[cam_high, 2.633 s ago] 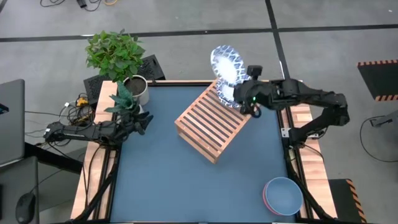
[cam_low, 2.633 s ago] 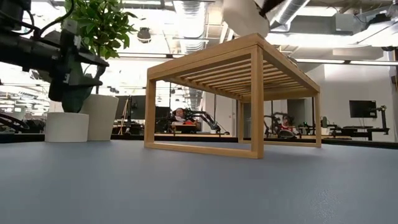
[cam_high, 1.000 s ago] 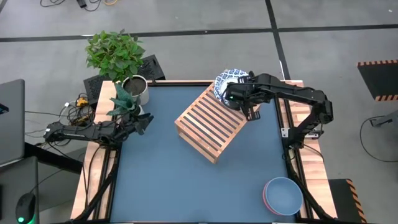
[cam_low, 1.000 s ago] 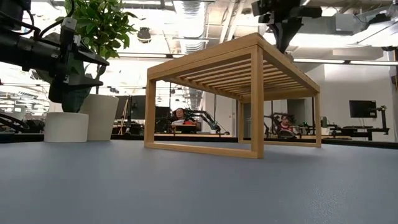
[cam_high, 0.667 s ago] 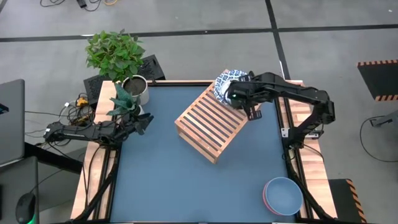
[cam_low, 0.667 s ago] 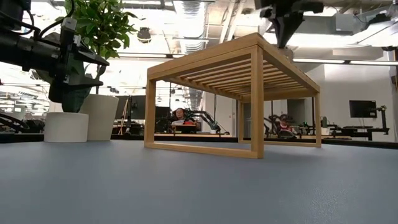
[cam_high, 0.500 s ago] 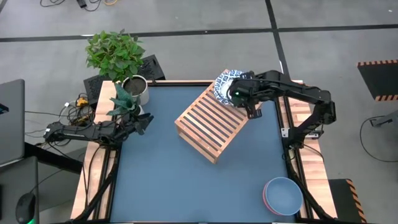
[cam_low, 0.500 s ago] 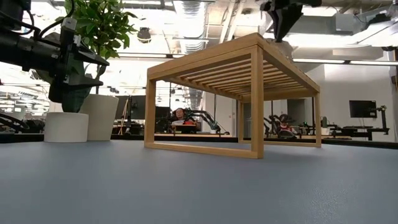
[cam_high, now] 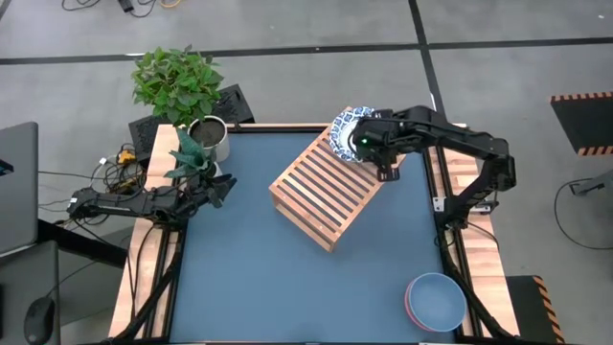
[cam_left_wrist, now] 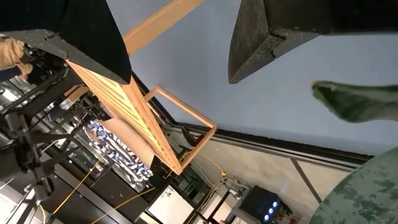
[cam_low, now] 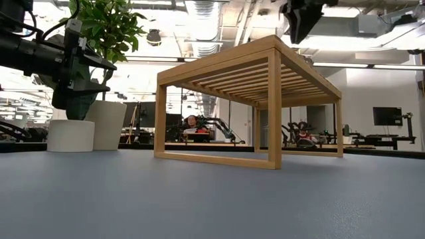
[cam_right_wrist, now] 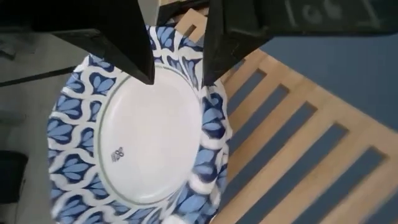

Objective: Place and stack bowls onto a shelf
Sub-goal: Put the blue bowl on the shelf

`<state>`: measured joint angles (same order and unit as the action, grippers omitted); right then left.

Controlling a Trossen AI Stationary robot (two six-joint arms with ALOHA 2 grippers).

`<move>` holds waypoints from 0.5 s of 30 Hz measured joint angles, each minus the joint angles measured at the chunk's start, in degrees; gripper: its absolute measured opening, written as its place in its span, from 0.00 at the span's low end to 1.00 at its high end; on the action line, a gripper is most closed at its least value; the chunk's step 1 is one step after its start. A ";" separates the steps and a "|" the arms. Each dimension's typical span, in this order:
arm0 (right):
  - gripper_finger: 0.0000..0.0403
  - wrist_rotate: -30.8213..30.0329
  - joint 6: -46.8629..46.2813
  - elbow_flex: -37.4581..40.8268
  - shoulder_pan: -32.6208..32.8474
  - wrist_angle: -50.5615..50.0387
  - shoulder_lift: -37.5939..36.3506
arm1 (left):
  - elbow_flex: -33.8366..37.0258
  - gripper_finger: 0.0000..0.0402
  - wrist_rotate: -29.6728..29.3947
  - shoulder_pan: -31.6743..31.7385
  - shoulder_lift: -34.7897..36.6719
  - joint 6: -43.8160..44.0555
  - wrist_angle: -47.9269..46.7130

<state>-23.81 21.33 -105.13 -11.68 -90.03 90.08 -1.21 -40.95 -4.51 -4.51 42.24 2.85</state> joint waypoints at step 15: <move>0.40 17.39 -43.23 2.66 12.02 0.09 -11.72 | 0.00 0.63 0.02 0.00 0.00 0.46 0.00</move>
<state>-6.43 -21.90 -102.47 0.35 -89.95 78.36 -1.21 -40.93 -4.51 -4.51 42.70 2.85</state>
